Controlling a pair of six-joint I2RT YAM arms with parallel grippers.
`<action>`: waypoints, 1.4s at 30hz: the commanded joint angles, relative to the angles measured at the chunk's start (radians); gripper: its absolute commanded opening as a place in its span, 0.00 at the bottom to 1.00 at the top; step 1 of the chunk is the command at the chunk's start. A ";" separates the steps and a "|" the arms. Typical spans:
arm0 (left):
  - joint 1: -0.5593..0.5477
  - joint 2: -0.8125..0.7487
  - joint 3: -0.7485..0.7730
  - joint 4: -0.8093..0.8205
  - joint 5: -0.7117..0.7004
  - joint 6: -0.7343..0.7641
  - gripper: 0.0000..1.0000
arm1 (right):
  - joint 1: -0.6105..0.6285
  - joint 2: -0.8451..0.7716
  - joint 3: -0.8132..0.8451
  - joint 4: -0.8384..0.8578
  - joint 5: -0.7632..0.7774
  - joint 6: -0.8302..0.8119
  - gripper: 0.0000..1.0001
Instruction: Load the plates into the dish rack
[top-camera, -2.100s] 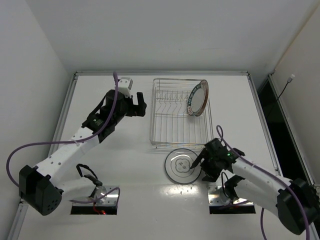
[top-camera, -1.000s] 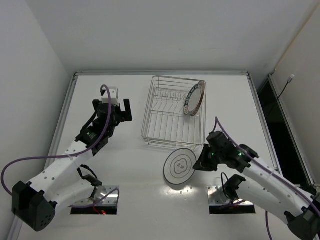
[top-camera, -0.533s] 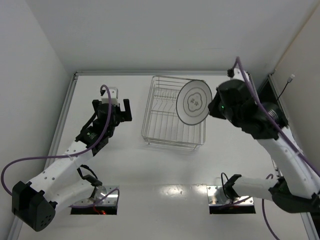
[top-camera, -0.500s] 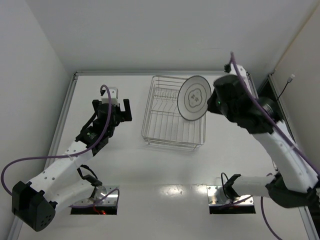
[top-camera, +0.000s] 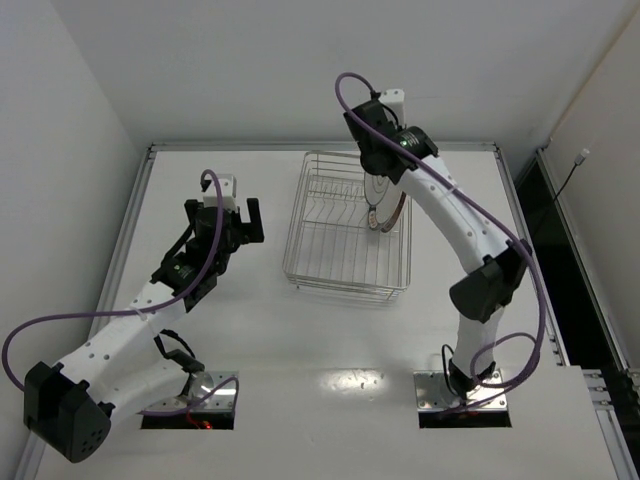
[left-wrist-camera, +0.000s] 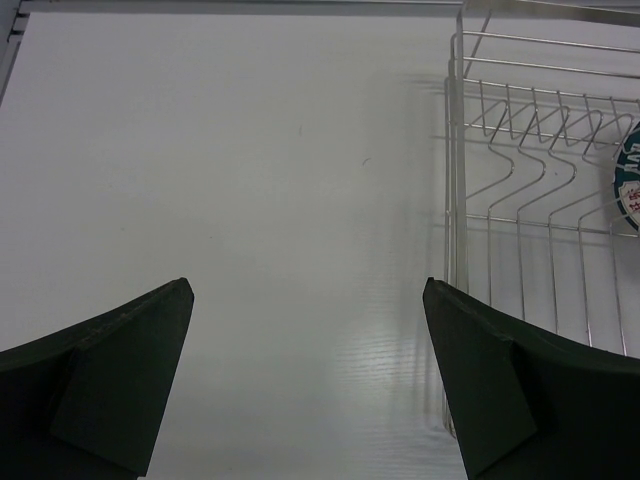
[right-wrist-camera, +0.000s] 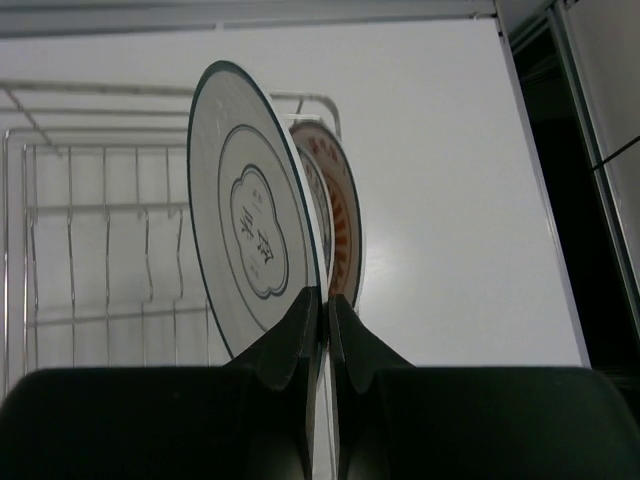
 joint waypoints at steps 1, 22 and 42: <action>0.008 0.005 0.000 0.026 -0.009 -0.003 1.00 | -0.047 0.043 0.106 0.093 0.052 -0.067 0.00; 0.008 0.025 0.009 0.026 -0.018 -0.003 1.00 | -0.047 0.146 -0.120 0.164 -0.015 -0.020 0.00; 0.008 0.025 0.009 0.026 -0.018 -0.003 1.00 | -0.037 0.018 -0.019 0.156 0.152 -0.116 0.00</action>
